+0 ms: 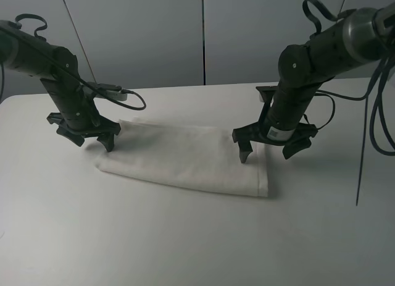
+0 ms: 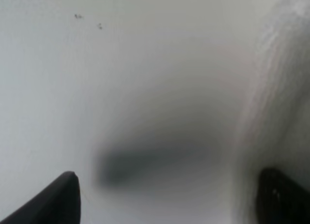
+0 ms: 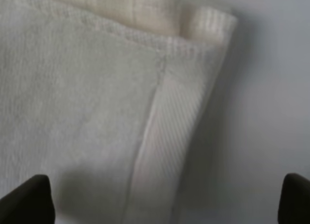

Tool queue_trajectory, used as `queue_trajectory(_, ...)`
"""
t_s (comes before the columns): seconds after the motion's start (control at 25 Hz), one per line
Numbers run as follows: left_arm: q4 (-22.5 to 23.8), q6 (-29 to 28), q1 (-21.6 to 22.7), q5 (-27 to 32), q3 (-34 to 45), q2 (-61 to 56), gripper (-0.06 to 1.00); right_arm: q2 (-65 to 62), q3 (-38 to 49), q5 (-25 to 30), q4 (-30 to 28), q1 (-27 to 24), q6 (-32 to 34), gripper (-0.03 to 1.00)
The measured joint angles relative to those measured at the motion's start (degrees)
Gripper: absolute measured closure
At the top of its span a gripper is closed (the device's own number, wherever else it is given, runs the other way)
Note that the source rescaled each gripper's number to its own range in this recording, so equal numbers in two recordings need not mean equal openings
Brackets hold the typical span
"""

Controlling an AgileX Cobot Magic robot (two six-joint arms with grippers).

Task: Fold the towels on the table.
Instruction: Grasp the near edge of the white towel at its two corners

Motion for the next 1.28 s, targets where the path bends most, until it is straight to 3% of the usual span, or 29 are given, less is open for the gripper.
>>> queue_trajectory(0.48, 0.7, 0.1, 0.0, -1.9, -0.2, 0.5, -0.02, 1.0, -0.3, -0.5, 0.7, 0.0, -0.4, -0.03)
queue_trajectory(1.28, 0.0, 1.3, 0.0, 1.3, -2.8, 2.3, -0.02, 2.9, -0.6, -1.7, 3.1, 1.7, -0.6, -0.03)
